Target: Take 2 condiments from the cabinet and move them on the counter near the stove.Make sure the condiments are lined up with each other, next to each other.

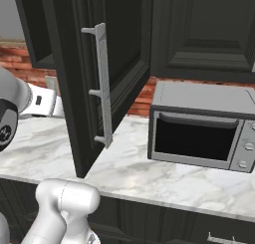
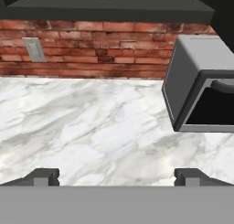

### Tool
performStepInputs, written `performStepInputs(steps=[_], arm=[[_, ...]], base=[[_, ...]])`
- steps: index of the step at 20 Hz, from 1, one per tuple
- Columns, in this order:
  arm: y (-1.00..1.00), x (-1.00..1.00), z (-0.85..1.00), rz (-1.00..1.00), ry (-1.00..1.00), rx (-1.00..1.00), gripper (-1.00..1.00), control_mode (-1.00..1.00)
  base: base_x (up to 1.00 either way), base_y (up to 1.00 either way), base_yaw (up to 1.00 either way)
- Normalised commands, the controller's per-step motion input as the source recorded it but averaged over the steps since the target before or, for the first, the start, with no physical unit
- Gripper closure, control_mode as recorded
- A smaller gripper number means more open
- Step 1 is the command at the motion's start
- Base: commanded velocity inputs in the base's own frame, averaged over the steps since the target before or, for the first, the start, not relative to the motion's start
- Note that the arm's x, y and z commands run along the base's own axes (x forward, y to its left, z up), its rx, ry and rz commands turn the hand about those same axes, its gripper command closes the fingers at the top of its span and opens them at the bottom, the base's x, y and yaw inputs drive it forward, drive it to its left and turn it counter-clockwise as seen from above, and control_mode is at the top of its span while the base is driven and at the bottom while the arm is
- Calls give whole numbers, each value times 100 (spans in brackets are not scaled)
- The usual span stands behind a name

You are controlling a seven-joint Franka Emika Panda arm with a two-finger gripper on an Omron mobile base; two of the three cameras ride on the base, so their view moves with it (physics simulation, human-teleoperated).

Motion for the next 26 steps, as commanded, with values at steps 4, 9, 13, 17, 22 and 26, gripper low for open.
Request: performStepInputs(steps=[4, 9, 13, 17, 22, 26], arm=[[0, 1, 18, 0, 0, -2, -100, -100], [0, 0, 42, 0, -2, -4, -100, -100], [0, 4, 29, 0, -12, -3, -100, -100], [3, 14, 4, 0, -2, 0, -100, -100], [0, 25, 0, 0, 10, 3, -100, -100], [0, 41, 2, -1, -12, 1, -100, -100]], base=[[0, 0, 0], [0, 0, 0], [0, 0, 0], [0, 0, 0], [0, 0, 0], [0, 0, 0]])
